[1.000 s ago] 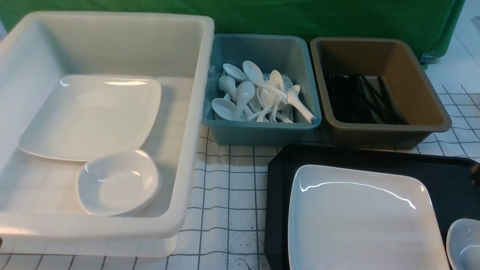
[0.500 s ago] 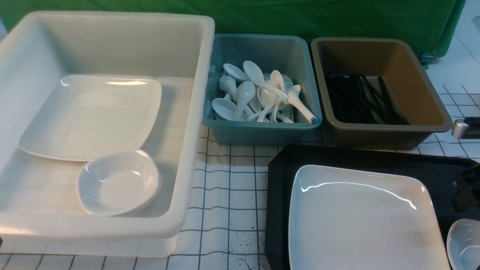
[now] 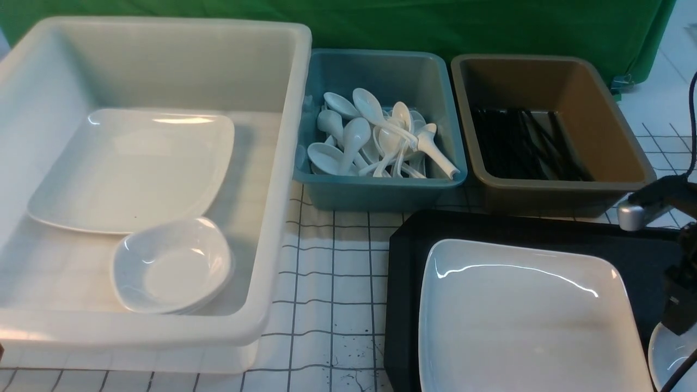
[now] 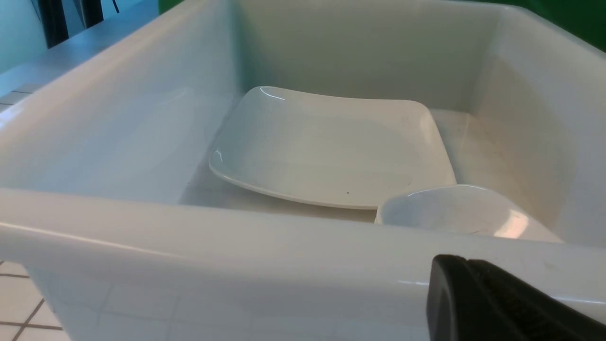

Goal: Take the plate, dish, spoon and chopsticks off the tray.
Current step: Use the right arm to grab a small plate from the dinner plate

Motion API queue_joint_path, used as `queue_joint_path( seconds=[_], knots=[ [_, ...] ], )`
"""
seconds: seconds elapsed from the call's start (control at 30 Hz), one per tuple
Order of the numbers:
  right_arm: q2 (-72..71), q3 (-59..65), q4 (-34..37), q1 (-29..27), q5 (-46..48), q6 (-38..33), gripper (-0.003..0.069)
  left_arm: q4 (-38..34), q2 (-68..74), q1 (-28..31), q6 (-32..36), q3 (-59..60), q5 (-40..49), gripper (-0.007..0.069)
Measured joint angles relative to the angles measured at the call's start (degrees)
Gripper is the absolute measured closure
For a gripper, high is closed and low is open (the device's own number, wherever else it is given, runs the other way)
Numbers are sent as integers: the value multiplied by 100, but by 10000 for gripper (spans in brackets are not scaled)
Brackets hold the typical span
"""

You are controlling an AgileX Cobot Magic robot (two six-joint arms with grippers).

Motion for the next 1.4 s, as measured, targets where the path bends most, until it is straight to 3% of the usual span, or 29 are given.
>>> queue_joint_path(
  seconds=[0.5, 0.87, 1.4],
  knots=[
    [167, 500, -661, 0, -733, -191, 227, 0, 0, 0, 0, 0, -5, 620],
    [169, -115, -726, 0, -502, -191, 228, 0, 0, 0, 0, 0, -5, 620],
    [527, -128, -745, 0, -869, -583, 228, 0, 0, 0, 0, 0, -5, 620]
  ],
)
